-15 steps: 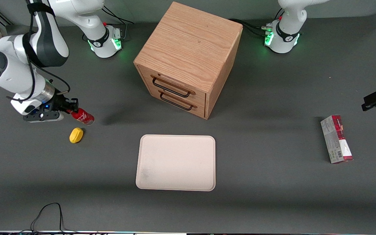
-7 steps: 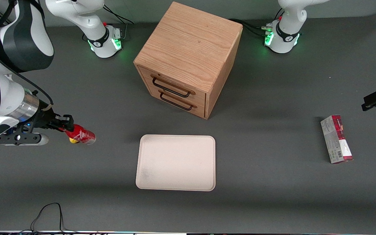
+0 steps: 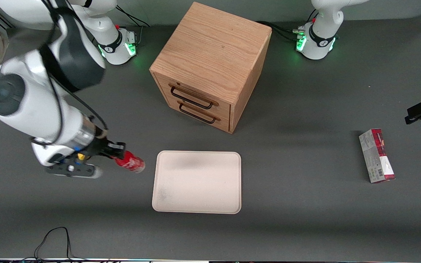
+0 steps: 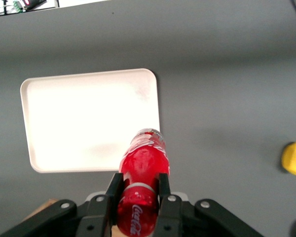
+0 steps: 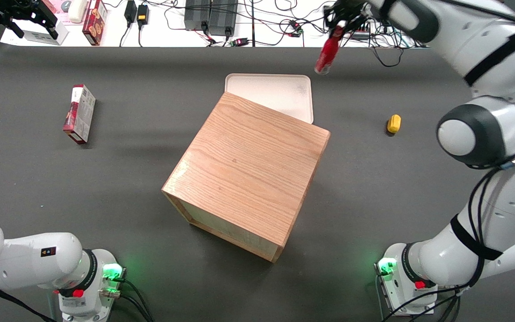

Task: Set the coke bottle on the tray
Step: 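Lift the bottle and carry it toward the cream tray, then lower the bottle onto the tray's rim area and open the right gripper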

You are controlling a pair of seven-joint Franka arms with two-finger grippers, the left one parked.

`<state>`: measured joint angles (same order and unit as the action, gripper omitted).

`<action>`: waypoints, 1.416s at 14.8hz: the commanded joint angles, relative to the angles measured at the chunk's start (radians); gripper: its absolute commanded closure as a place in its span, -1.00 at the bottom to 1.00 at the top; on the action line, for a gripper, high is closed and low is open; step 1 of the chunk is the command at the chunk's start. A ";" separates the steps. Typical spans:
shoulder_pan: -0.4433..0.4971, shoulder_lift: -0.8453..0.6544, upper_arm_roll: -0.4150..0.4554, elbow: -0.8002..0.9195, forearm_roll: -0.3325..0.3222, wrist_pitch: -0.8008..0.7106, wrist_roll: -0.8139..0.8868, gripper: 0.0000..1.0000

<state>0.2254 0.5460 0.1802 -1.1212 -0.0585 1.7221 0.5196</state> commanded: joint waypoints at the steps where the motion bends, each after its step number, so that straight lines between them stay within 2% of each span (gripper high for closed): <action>1: 0.028 0.162 0.009 0.080 -0.052 0.092 0.072 1.00; 4: 0.028 0.256 0.009 0.075 -0.101 0.200 0.060 1.00; 9: 0.026 0.302 0.009 0.064 -0.103 0.298 0.066 1.00; 10: 0.026 0.307 0.009 0.061 -0.103 0.304 0.069 0.55; 11: 0.026 0.311 0.009 0.061 -0.104 0.306 0.071 -0.32; 12: 0.028 0.313 0.009 0.057 -0.109 0.318 0.069 -0.96; 17: 0.022 0.299 0.009 0.052 -0.110 0.370 0.069 -1.00; 19: 0.015 0.263 0.005 0.055 -0.110 0.320 0.059 -1.00; 21: 0.002 0.206 -0.002 0.052 -0.109 0.199 0.018 -1.00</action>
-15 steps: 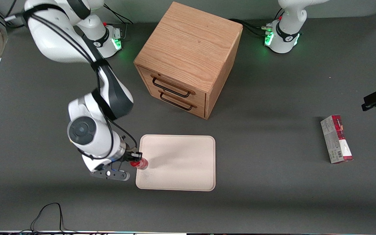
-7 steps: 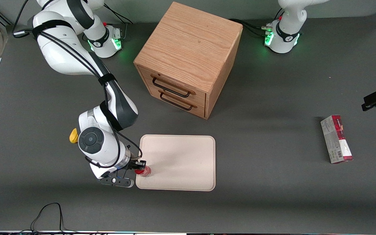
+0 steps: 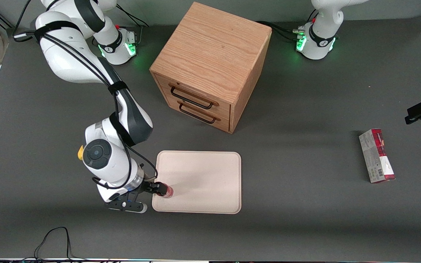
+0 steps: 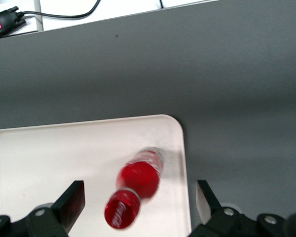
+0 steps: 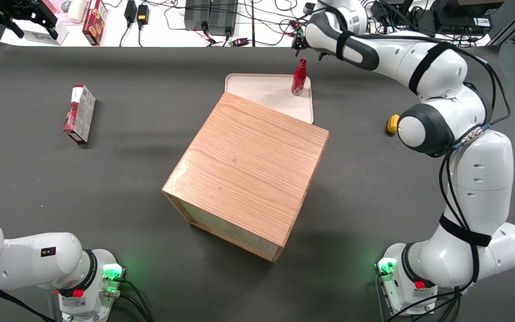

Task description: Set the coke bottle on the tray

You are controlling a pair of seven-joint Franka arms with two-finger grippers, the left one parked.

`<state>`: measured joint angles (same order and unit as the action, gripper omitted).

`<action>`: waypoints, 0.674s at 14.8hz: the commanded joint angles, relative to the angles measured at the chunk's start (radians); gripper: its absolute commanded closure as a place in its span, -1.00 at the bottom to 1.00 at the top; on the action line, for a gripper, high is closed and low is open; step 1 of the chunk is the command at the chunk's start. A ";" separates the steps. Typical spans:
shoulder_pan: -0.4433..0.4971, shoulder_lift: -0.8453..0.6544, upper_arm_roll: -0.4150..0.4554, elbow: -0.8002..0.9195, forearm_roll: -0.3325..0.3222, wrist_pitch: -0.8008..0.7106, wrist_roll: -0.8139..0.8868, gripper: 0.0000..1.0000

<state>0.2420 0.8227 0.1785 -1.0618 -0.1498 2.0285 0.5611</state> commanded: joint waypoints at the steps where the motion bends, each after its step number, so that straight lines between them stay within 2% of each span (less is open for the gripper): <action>1: -0.026 -0.104 -0.004 -0.015 -0.014 -0.176 -0.079 -1.00; 3: -0.072 -0.173 -0.002 -0.027 -0.001 -0.293 -0.206 -1.00; 5: -0.102 -0.279 -0.011 -0.143 0.060 -0.323 -0.285 -1.00; 8: -0.092 -0.471 -0.135 -0.344 0.156 -0.326 -0.363 -1.00; 10: -0.089 -0.616 -0.192 -0.484 0.182 -0.327 -0.449 -1.00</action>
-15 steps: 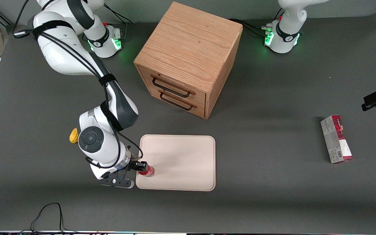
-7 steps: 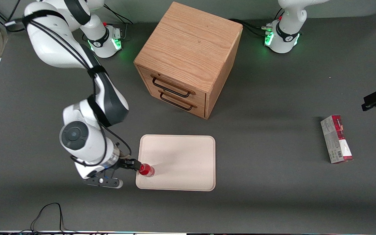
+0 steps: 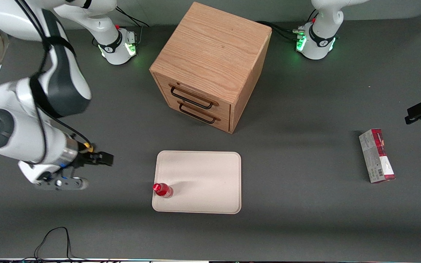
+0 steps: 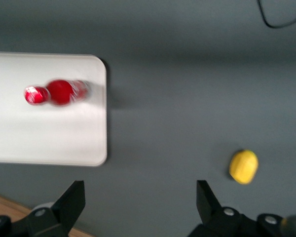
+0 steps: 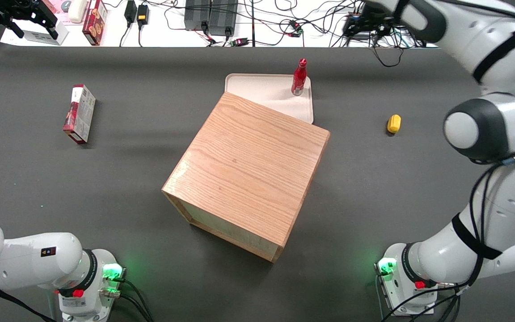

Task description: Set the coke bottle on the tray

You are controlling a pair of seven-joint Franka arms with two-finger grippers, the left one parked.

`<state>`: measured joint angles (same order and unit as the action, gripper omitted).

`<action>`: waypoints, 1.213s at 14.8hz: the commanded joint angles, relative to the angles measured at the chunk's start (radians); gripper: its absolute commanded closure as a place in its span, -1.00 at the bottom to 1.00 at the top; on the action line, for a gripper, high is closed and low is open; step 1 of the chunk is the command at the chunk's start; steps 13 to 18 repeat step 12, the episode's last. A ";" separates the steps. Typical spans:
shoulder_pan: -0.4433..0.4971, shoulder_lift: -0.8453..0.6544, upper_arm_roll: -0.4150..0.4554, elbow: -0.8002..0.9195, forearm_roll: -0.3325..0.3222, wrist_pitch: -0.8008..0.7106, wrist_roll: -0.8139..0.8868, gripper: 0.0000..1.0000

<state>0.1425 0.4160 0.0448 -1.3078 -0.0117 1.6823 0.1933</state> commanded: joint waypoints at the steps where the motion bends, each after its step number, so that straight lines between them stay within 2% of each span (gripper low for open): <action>1: 0.009 -0.280 -0.077 -0.299 0.044 0.017 -0.090 -1.00; 4: 0.009 -0.428 -0.112 -0.405 0.039 0.014 -0.077 -1.00; 7: 0.009 -0.494 -0.152 -0.403 0.035 -0.062 -0.091 -1.00; 18: 0.008 -0.502 -0.151 -0.400 0.033 -0.076 -0.078 -1.00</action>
